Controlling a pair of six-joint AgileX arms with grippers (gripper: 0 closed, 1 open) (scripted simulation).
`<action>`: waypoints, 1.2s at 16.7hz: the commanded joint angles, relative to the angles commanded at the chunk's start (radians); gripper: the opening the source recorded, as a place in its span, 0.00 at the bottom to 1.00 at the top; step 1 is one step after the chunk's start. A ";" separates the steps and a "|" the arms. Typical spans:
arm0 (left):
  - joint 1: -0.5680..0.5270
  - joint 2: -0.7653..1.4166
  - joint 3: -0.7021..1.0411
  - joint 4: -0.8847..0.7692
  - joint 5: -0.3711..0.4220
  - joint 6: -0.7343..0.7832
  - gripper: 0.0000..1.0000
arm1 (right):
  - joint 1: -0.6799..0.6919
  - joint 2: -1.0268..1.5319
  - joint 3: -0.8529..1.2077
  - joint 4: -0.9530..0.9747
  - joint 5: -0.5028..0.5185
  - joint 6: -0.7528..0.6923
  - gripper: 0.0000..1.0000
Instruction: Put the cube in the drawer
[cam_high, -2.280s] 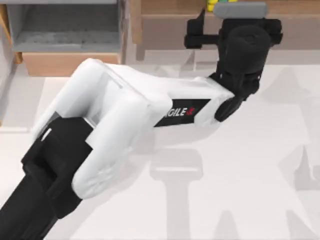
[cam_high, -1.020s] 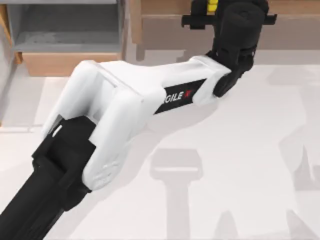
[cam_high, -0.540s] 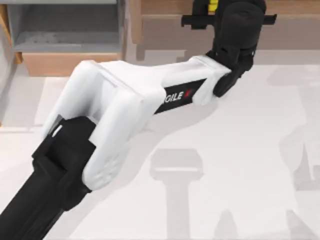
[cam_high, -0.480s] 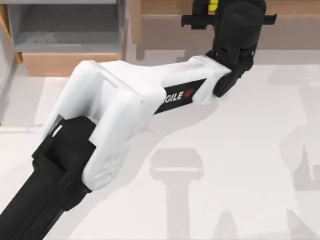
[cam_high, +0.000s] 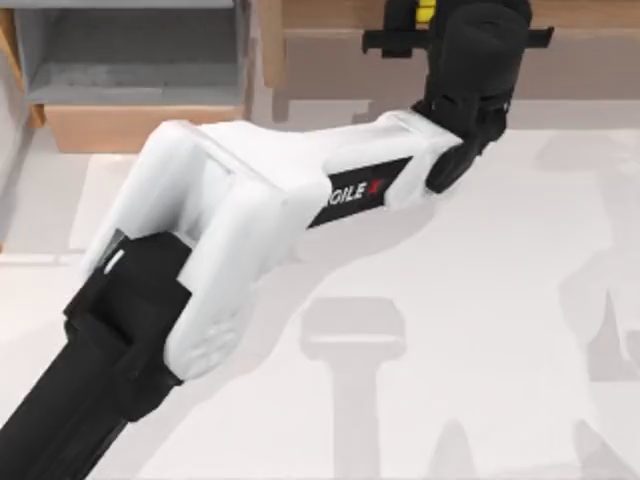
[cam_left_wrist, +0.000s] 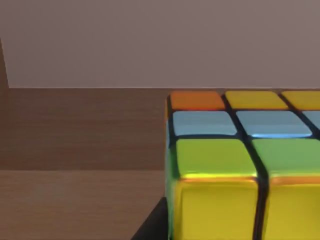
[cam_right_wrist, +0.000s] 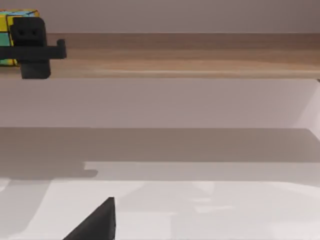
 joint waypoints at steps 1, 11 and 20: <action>-0.002 -0.013 0.006 -0.001 -0.011 -0.005 0.00 | 0.000 0.000 0.000 0.000 0.000 0.000 1.00; -0.024 -0.104 -0.099 0.026 -0.037 0.006 0.00 | 0.000 0.000 0.000 0.000 0.000 0.000 1.00; -0.027 -0.123 -0.113 -0.034 -0.013 0.009 0.00 | 0.000 0.000 0.000 0.000 0.000 0.000 1.00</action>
